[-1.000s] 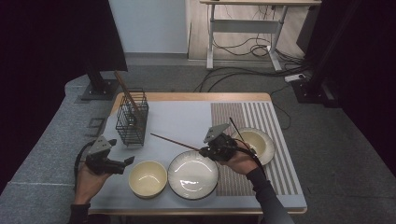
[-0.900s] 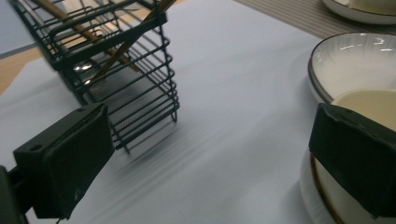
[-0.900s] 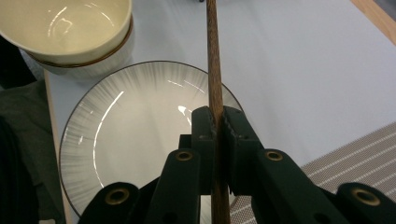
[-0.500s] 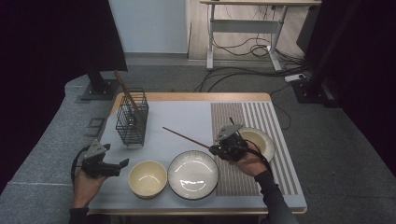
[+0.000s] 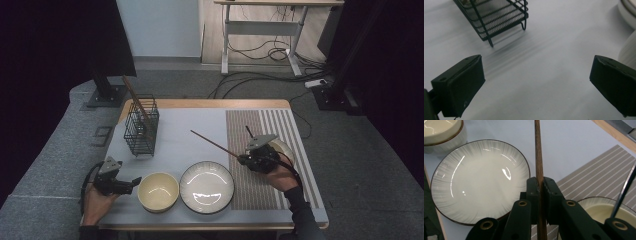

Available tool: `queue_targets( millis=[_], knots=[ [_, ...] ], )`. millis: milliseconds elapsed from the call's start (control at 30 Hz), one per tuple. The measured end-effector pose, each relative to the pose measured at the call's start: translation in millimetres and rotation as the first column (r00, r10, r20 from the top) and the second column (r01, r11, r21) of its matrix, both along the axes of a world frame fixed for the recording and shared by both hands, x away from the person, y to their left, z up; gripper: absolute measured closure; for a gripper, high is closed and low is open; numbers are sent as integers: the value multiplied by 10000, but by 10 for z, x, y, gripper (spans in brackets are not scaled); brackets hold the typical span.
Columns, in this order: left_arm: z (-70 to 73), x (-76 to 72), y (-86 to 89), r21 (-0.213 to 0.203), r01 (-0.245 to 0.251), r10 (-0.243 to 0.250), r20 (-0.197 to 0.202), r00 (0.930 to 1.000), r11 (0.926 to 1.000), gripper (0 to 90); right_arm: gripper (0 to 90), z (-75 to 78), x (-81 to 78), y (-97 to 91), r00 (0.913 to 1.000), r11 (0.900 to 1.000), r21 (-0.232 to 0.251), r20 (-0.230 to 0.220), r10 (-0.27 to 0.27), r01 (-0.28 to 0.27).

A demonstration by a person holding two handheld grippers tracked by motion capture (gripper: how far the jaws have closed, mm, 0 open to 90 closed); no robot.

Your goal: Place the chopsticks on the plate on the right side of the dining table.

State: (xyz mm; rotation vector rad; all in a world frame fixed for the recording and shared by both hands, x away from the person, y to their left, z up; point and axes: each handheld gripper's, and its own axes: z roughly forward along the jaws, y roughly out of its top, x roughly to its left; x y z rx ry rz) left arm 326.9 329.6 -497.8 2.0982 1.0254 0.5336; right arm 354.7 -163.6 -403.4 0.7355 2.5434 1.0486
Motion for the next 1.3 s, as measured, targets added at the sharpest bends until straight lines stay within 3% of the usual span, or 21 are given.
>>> queue_targets(
  millis=[167, 333, 500, 633, 800, 900, 1167, 1300],
  knots=[
    [-36, 7, -29, 123, 120, -118, -116, 9999, 9999, 0, 836, -14, -18, -122, 9996, 9996, 67, -2, -271, 271],
    [-122, 8, 15, -135, 35, -40, -333, 9994, 9999, 0, 836, -30, -35, -233, 9983, 9983, 56, 31, -583, 583],
    [-137, 4, 4, -9, 79, -80, -394, 9992, 10000, 0, 835, -36, -49, -351, 9957, 9957, 54, 27, -927, 927],
    [-178, 6, -34, 433, 149, -124, -566, 9983, 9990, 0, 836, -44, -74, -454, 9933, 9933, -12, 19, -1155, 1155],
    [-230, 22, -78, 694, 226, -167, -841, 9963, 9973, 0, 835, -67, -104, -610, 9877, 9877, 22, 32, -1561, 1561],
    [-270, 41, -67, 405, 329, -280, -1165, 9928, 9986, 0, 835, -83, -128, -690, 9848, 9848, -10, -32, -1739, 1739],
    [-287, 66, -94, 628, 367, -276, -1396, 9898, 9974, 0, 836, -117, -169, -842, 9767, 9767, 48, -61, -2145, 2145],
    [-290, 75, -87, 563, 356, -267, -1506, 9882, 9978, 0, 836, -129, -189, -946, 9682, 9681, 145, -68, -2502, 2503]
  ],
)
